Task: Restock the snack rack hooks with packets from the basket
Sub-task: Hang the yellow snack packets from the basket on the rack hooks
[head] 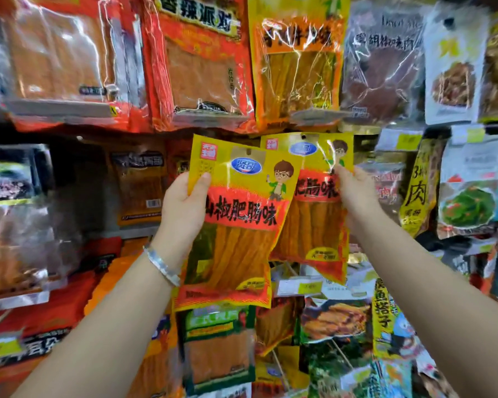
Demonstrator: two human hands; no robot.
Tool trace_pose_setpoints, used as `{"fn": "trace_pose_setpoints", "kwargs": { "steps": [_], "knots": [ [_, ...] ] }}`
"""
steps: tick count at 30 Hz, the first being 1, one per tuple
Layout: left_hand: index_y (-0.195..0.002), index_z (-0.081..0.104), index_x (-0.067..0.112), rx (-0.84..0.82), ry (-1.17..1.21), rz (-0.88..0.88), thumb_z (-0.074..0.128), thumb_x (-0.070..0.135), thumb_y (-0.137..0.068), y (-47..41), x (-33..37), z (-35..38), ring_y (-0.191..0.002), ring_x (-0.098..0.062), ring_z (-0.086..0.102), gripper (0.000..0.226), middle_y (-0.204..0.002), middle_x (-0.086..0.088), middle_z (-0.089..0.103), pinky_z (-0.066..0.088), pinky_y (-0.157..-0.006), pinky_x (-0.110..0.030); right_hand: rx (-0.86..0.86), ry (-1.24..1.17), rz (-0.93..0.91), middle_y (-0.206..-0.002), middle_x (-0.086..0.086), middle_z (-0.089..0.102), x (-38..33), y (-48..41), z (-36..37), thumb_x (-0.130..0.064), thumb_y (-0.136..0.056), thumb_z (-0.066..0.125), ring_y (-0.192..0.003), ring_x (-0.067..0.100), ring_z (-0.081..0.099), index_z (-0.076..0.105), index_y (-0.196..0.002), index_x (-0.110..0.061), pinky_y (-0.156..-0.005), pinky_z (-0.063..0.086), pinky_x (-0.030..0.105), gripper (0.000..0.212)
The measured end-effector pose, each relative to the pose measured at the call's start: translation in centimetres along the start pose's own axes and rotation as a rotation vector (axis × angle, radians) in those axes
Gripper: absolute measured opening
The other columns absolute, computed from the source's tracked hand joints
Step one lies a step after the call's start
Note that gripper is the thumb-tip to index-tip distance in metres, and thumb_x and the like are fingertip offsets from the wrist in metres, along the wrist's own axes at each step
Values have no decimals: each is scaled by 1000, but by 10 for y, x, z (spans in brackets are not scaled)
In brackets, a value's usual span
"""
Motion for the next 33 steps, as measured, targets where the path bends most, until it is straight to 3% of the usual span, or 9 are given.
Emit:
{"fn": "trace_pose_setpoints", "kwargs": {
  "steps": [5,11,16,18,21,24,26,30,33],
  "knots": [
    [-89,65,30,19,-7,-17,51,35,-95,-2,-2,14,-86,-13,69,17,-90,5,73,55,-80,-38,-62,-41,17,-79,7,62,13,-14,-5,-24,-93,52,-74,20,59,60,-76,-18,-69,43,35,20],
    [-97,64,25,30,-23,-53,48,35,-96,-3,-2,28,-85,-13,70,18,-91,1,73,56,-80,-38,-176,-77,29,-75,-3,70,18,-30,1,-27,-94,52,-62,6,66,63,-83,-19,-54,48,22,17],
    [-98,64,25,60,-46,-69,48,35,-96,-6,-4,35,-88,-16,69,19,-94,0,73,55,-83,-43,-218,-48,204,-114,18,64,21,-53,27,-27,-96,42,-99,24,61,59,-114,-7,-86,48,37,31],
    [-97,64,26,72,-62,-74,48,35,-96,-8,-5,36,-88,-16,69,19,-95,0,73,55,-84,-44,-206,27,228,-117,19,61,24,-61,32,-27,-98,35,-101,26,55,58,-117,-3,-85,40,35,38],
    [-91,65,29,97,-68,-68,48,35,-96,-8,-6,39,-84,-13,70,18,-89,3,74,55,-82,-41,-200,149,149,-127,24,54,28,-67,30,-17,-99,30,-112,32,52,54,-119,1,-81,34,31,37],
    [-92,65,30,97,-53,-62,48,35,-96,-7,-7,42,-83,-12,70,19,-88,6,74,55,-79,-39,-146,119,-17,-143,5,43,27,-49,20,-27,-99,36,-127,20,41,39,-140,-13,-95,30,25,44],
    [-96,66,29,79,-20,-58,48,35,-96,-6,-6,48,-85,-12,71,19,-91,5,74,55,-79,-40,-130,8,-146,-130,-3,52,25,-31,15,-35,-96,44,-120,13,46,48,-132,-17,-93,34,16,41],
    [-92,68,33,26,28,-24,48,34,-97,-3,2,64,-88,-14,70,21,-94,4,74,53,-81,-40,-224,-37,-258,-111,0,64,21,-9,14,-54,-83,49,-109,13,56,64,-107,-17,-94,42,31,46],
    [-97,66,31,-61,31,-18,49,30,-97,-2,7,79,-90,-16,70,17,-96,3,74,55,-80,-40,-250,-172,-224,-74,-10,65,18,-9,9,-40,-91,56,-74,9,61,65,-76,-25,-68,48,29,23]
  ]
}}
Point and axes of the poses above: each hand's wrist, its own y-axis away from the middle knuckle, its own z-axis out of the palm, x = y × z, the point moved 1 cm from there along -y, towards the middle knuckle
